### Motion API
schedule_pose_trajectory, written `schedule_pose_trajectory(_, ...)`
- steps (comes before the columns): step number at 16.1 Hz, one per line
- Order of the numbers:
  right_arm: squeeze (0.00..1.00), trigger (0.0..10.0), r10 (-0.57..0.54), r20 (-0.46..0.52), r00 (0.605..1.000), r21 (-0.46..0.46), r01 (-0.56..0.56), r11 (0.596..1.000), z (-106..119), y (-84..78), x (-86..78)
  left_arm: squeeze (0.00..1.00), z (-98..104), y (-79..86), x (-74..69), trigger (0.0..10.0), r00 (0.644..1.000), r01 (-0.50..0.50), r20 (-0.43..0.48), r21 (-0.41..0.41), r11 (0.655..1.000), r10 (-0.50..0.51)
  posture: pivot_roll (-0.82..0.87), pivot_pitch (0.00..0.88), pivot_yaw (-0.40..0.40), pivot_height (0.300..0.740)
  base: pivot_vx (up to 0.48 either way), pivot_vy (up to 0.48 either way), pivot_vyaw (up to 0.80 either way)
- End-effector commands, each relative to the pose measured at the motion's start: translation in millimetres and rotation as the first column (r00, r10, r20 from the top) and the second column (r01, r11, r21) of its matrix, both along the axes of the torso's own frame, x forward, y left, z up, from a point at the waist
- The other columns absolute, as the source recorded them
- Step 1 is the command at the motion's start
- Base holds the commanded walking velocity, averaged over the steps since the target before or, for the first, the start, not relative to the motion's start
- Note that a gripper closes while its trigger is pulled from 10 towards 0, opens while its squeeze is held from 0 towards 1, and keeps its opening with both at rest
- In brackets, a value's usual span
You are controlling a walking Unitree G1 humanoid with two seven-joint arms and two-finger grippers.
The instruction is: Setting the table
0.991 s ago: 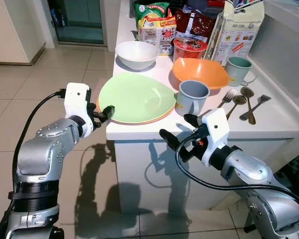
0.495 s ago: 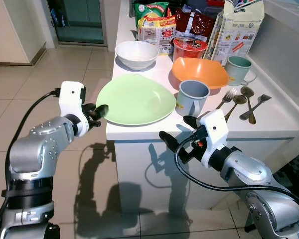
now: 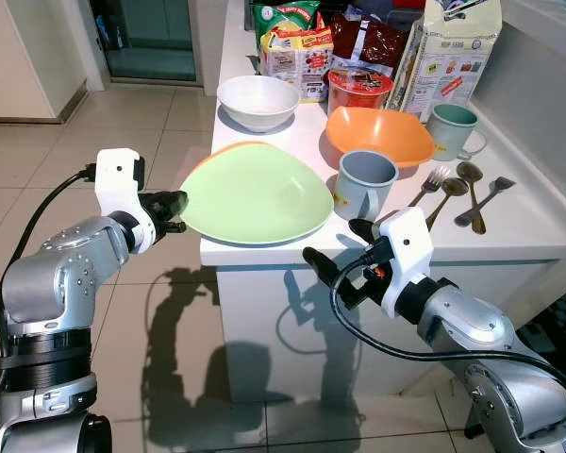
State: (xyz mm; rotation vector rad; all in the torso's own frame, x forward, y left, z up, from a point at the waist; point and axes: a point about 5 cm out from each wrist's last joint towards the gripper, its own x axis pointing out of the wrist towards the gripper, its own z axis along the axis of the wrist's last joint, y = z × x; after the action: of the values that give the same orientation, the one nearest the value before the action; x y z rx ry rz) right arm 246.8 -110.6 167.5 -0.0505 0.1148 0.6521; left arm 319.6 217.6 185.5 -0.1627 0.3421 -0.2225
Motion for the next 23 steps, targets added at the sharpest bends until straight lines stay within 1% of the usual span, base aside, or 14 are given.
schedule_pose_trajectory(1, 0.00, 10.0, -0.024, 0.004, 1.000, -0.010, 0.024, 1.000, -0.5, -3.6, 2.9, 0.00, 3.8, -0.4, 2.6, 0.0, 1.000, -0.002, 0.000, -0.021, 1.000, 0.002, 0.05, 0.000, -0.051, 0.740, 0.000, 0.000, 0.00)
schedule_pose_trajectory(5, 0.00, 10.0, -0.027, 0.007, 1.000, -0.010, 0.027, 1.000, 0.0, -3.6, 4.2, 0.00, 11.7, 5.7, 3.2, 0.0, 1.000, -0.007, 0.025, -0.019, 1.000, 0.007, 0.06, 0.000, -0.049, 0.740, 0.000, 0.000, 0.00)
schedule_pose_trajectory(6, 0.00, 10.0, -0.036, 0.012, 0.999, -0.004, 0.036, 0.999, 0.2, -3.3, 5.3, 0.00, 11.6, 5.1, 1.9, 3.7, 1.000, 0.010, 0.020, 0.008, 1.000, -0.010, 0.06, 0.000, -0.049, 0.740, 0.000, 0.000, 0.00)
schedule_pose_trajectory(7, 0.00, 10.0, -0.052, 0.022, 0.998, 0.011, 0.052, 0.999, 1.3, -1.2, 9.4, 0.00, 9.1, 5.0, 1.9, 10.0, 1.000, 0.006, 0.009, 0.021, 1.000, -0.007, 0.06, 0.000, -0.039, 0.740, 0.000, 0.000, 0.00)
schedule_pose_trajectory(9, 0.00, 10.0, -0.061, 0.053, 0.997, 0.042, 0.059, 0.997, 8.2, 8.8, 21.0, 0.00, 5.7, 5.9, 3.1, 10.0, 1.000, -0.008, 0.011, 0.032, 0.999, 0.008, 0.06, 0.000, -0.033, 0.740, 0.000, 0.000, 0.00)
schedule_pose_trajectory(11, 0.00, 10.0, -0.030, 0.088, 0.996, 0.058, 0.025, 0.998, 17.5, 22.9, 32.2, 0.00, 5.3, 7.0, 3.4, 10.0, 1.000, -0.011, 0.012, 0.036, 0.999, 0.010, 0.06, 0.000, -0.033, 0.740, 0.000, 0.000, 0.00)
schedule_pose_trajectory(12, 0.00, 10.0, -0.022, 0.095, 0.995, 0.058, 0.016, 0.998, 19.4, 27.8, 36.4, 0.23, 5.4, 8.0, 3.4, 10.0, 1.000, -0.013, 0.012, 0.035, 0.999, 0.013, 0.06, 0.000, -0.029, 0.740, 0.000, 0.000, 0.00)
schedule_pose_trajectory(13, 0.00, 10.0, -0.013, 0.110, 0.994, 0.032, 0.010, 0.999, 20.8, 36.6, 47.0, 1.00, 5.3, 9.4, 2.2, 10.0, 1.000, -0.016, 0.011, 0.032, 0.999, 0.016, 0.06, 0.000, -0.026, 0.740, 0.000, 0.000, 0.00)
schedule_pose_trajectory(14, 0.00, 10.0, -0.011, 0.115, 0.993, 0.027, 0.008, 1.000, 21.4, 39.8, 51.3, 1.00, 5.2, 10.0, 1.8, 10.0, 1.000, -0.019, 0.009, 0.036, 0.999, 0.019, 0.06, 0.000, -0.026, 0.740, 0.000, 0.000, 0.00)
schedule_pose_trajectory(16, 0.00, 10.0, 0.011, 0.153, 0.988, -0.032, -0.006, 0.999, 22.8, 52.0, 66.2, 1.00, 3.9, 12.6, -0.4, 10.0, 1.000, -0.029, 0.001, 0.052, 0.998, 0.029, 0.08, 0.000, -0.029, 0.740, 0.000, 0.000, 0.00)
schedule_pose_trajectory(17, 0.00, 10.0, 0.018, 0.159, 0.987, -0.053, -0.010, 0.999, 22.4, 55.1, 70.1, 0.87, 3.6, 13.2, -1.0, 10.0, 1.000, -0.031, -0.002, 0.056, 0.998, 0.031, 0.08, 0.000, -0.029, 0.740, 0.000, 0.000, 0.00)
schedule_pose_trajectory(18, 0.00, 10.0, 0.028, 0.164, 0.986, -0.121, -0.009, 0.993, 19.0, 61.2, 80.4, 0.00, 2.8, 14.1, -3.2, 10.0, 1.000, -0.021, -0.014, 0.062, 0.998, 0.022, 0.08, 0.000, -0.028, 0.740, 0.000, 0.000, 0.00)
schedule_pose_trajectory(20, 0.00, 10.0, 0.033, 0.149, 0.988, -0.236, 0.003, 0.972, 10.9, 64.7, 96.1, 0.00, 1.3, 13.2, -7.6, 10.0, 0.999, 0.021, -0.044, 0.068, 0.997, -0.018, 0.08, 0.000, -0.027, 0.740, 0.000, 0.000, 0.00)
schedule_pose_trajectory(23, 0.00, 10.0, 0.028, 0.159, 0.987, -0.297, 0.021, 0.955, 5.1, 63.9, 105.1, 0.00, 3.0, 15.3, -10.6, 10.0, 0.999, 0.029, -0.038, 0.072, 0.997, -0.026, 0.07, 0.000, -0.023, 0.740, 0.000, 0.000, 0.00)
